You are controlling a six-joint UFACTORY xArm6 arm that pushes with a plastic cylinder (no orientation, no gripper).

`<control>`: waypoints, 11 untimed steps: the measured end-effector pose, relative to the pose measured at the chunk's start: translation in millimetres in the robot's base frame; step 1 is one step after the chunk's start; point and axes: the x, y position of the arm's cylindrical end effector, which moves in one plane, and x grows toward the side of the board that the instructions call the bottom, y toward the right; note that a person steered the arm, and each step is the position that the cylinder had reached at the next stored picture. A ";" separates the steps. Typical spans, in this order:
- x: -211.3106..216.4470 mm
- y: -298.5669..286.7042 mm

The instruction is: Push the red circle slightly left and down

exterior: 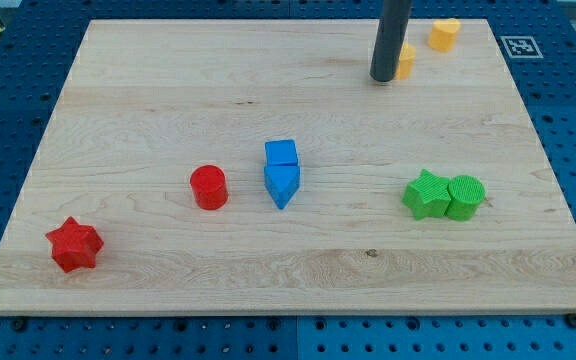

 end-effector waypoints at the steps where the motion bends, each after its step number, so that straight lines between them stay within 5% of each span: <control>1: 0.0 7.5; 2: 0.0 -9.6; 4: 53.5 -160.6; 6: 151.6 -181.6; 8: 206.0 -217.5; 11: 181.9 -181.0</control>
